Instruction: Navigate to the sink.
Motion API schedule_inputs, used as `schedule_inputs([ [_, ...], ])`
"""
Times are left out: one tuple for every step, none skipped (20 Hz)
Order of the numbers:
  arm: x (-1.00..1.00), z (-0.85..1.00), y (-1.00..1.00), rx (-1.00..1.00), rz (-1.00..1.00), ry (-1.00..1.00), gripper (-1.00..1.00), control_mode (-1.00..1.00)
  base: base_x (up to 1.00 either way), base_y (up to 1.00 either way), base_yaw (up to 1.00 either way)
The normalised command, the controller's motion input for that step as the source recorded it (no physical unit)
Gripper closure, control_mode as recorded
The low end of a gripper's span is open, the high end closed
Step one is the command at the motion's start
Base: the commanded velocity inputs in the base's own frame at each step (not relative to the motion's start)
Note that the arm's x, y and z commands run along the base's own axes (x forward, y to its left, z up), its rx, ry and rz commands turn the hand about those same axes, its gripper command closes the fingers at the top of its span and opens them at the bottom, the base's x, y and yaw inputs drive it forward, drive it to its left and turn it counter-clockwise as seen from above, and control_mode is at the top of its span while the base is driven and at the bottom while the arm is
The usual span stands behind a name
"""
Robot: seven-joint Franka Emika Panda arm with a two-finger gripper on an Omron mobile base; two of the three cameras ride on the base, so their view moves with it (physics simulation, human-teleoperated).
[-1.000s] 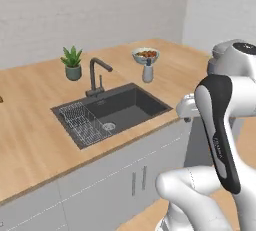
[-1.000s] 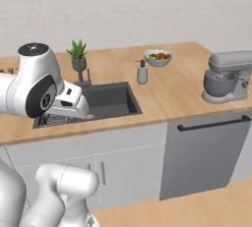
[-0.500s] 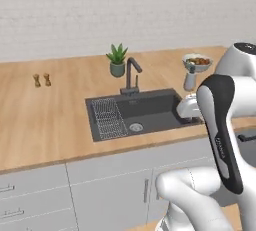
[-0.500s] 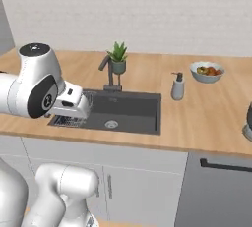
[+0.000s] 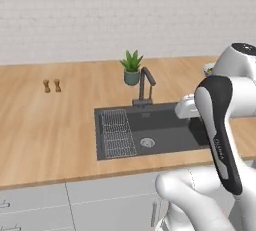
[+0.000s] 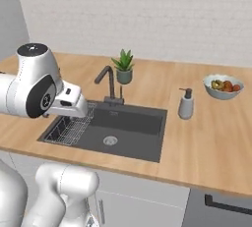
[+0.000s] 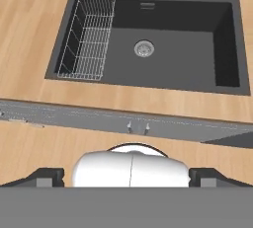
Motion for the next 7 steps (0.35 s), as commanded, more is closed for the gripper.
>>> schedule_inputs([
  [0.00, 0.00, 0.00, 0.00, 0.00, 0.00, -1.00, 1.00, 0.51, -0.16, -0.03],
  [0.00, 0.00, 0.00, 0.00, 0.00, 0.00, -1.00, 1.00, 0.51, -0.16, -0.03],
  [0.00, 0.00, 0.00, 0.00, 0.00, 0.00, -1.00, 1.00, 0.49, -0.16, -0.07],
  [0.00, 0.00, 0.00, 0.00, 0.00, 0.00, -1.00, 1.00, 0.51, -0.07, -0.11],
  [0.00, 0.00, 0.00, 0.00, 0.00, 0.00, -1.00, 1.00, 0.54, 0.00, -0.11],
  [0.00, 0.00, 0.00, 0.00, 0.00, 0.00, -1.00, 1.00, 0.53, 0.00, -0.09],
  [0.00, 0.00, 0.00, 0.00, 0.00, 0.00, -1.00, 1.00, 0.54, 0.00, -0.10],
])
